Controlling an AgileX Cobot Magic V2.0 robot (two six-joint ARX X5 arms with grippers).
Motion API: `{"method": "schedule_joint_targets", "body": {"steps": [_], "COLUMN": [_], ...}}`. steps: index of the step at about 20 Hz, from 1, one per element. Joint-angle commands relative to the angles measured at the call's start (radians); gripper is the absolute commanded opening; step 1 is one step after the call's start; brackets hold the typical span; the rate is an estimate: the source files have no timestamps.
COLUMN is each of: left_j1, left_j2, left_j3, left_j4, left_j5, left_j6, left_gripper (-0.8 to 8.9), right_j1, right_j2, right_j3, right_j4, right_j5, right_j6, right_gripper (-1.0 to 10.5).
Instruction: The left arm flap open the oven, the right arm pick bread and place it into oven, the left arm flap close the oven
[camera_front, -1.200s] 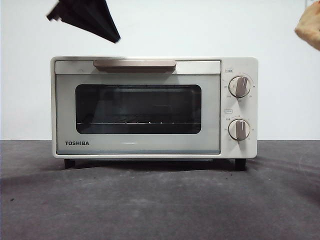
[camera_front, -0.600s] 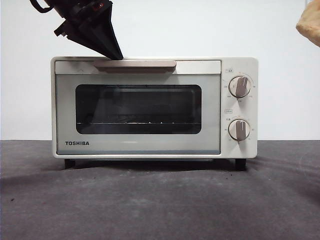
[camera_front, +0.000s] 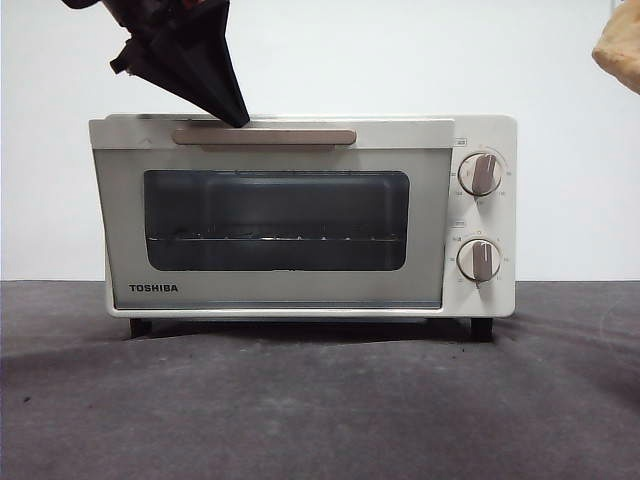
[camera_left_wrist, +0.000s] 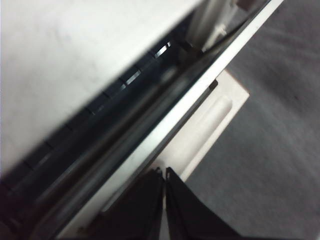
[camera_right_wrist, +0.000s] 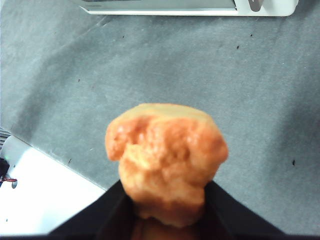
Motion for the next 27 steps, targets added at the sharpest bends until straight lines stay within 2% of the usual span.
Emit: {"method": "schedule_joint_targets", "body": {"steps": [1, 20, 27], "left_j1": [-0.014, -0.121, -0.205], "left_j2": [0.032, -0.09, -0.09], "left_j3": [-0.005, -0.297, -0.368], "left_j4": [-0.045, 0.09, 0.142], "left_j5": [-0.032, -0.081, -0.114], "left_j6": [0.009, -0.076, -0.116], "left_gripper": [0.16, 0.16, 0.16], "right_j1": [0.005, 0.005, 0.005], "right_j2": [0.005, 0.005, 0.005], "right_j3": [0.014, 0.014, 0.014], "right_j4": [0.009, 0.01, 0.01], "right_j5": [-0.003, -0.002, -0.003], "right_j6": [0.007, 0.006, 0.005], "right_gripper": [1.4, 1.4, 1.4]}}
